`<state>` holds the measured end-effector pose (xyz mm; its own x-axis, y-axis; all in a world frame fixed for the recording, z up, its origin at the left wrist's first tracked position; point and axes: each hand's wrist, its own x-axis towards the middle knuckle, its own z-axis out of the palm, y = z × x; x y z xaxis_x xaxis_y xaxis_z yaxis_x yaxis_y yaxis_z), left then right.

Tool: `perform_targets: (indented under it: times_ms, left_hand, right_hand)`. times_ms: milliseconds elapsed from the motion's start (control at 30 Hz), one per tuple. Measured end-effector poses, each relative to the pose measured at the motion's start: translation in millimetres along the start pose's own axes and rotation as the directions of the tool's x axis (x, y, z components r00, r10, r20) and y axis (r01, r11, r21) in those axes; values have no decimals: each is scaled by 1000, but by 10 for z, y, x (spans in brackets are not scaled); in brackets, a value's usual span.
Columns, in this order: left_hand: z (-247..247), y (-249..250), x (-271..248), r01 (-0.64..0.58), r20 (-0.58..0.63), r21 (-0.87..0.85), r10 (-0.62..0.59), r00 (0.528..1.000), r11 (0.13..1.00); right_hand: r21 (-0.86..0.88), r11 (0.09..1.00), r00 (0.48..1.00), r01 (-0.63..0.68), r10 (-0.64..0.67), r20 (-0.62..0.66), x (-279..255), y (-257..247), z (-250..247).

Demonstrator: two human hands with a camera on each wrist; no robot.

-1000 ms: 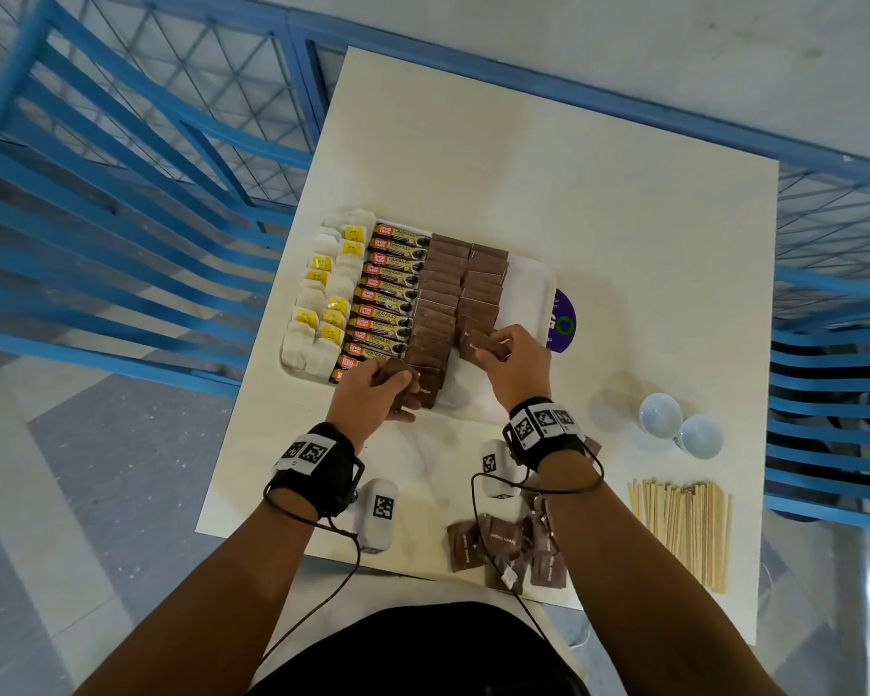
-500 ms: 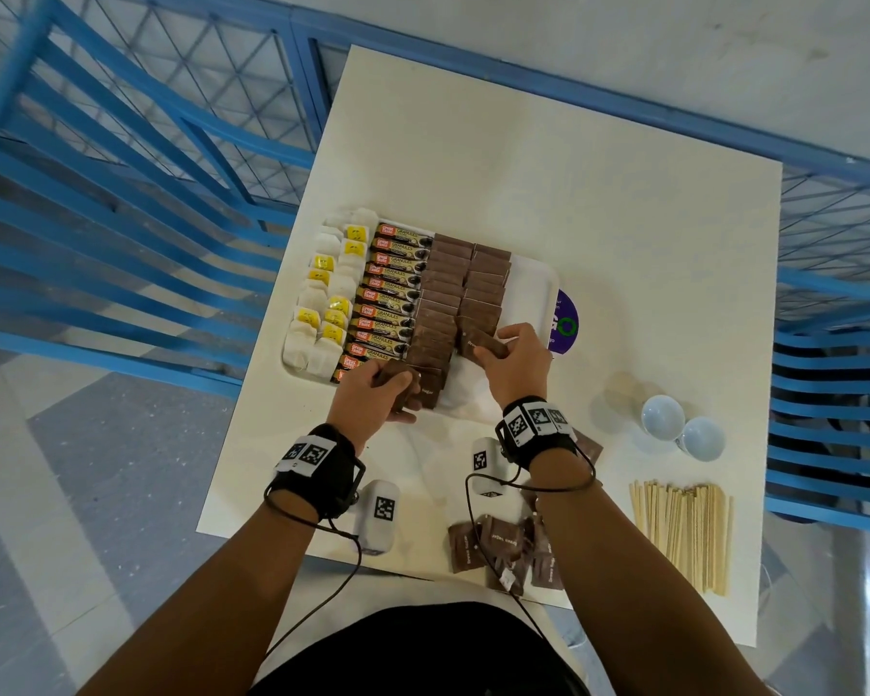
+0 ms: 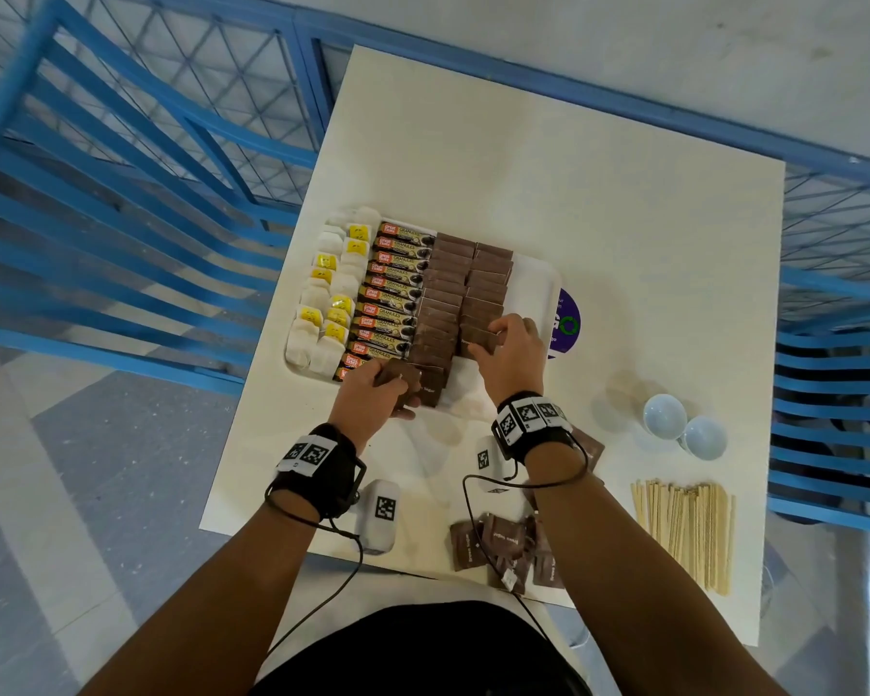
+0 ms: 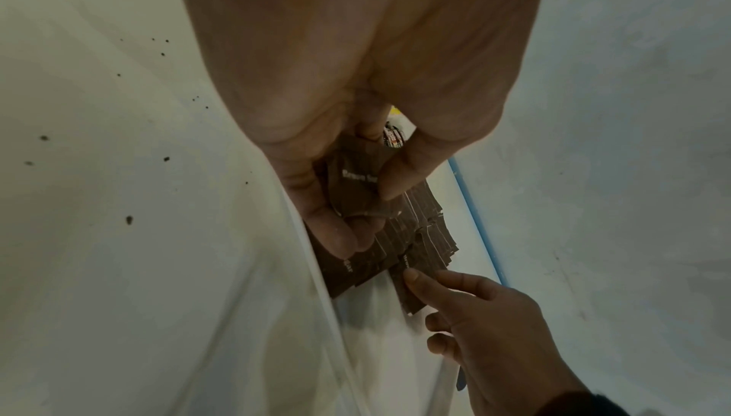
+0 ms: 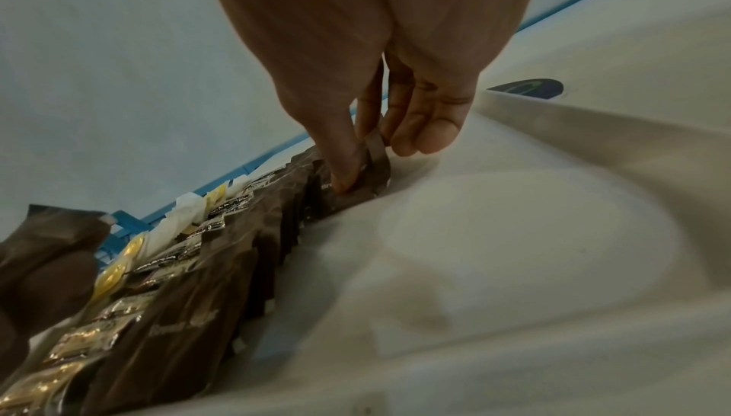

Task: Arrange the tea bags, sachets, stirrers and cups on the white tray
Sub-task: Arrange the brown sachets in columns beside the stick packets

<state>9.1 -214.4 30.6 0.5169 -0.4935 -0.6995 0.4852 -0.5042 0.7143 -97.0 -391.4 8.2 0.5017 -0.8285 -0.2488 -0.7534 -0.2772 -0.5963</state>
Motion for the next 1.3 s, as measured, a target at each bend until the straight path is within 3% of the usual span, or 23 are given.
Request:
perform_targets:
  times_ms: [300, 400, 567, 867, 1067, 1167, 1300]
  left_hand:
    - [52, 17, -2, -18, 33, -79, 21, 999, 997]
    - [88, 15, -3, 1, 33, -128, 4, 999, 992]
    - [178, 45, -51, -19, 64, -60, 22, 998, 998]
    - [290, 40, -90, -62, -14, 15, 63, 998, 998]
    - [296, 15, -58, -112, -58, 74, 117, 991, 991]
    - [291, 8, -51, -110, -76, 92, 117, 990, 990]
    - [246, -31, -69, -63, -90, 69, 69, 994, 996]
  right_hand:
    - [146, 988, 996, 52, -40, -86, -127, 62, -72]
    - [188, 975, 991, 120, -130, 43, -215, 11, -126]
    - [221, 957, 928, 186, -245, 282, -338, -62, -145]
    - [255, 962, 954, 96, -162, 252, -327, 89, -173]
    - [213, 970, 912, 117, -190, 363, -345, 97, -226]
    - [203, 973, 933, 109, -171, 318, -279, 124, -232]
    - [223, 975, 990, 4, -35, 137, -117, 213, -204]
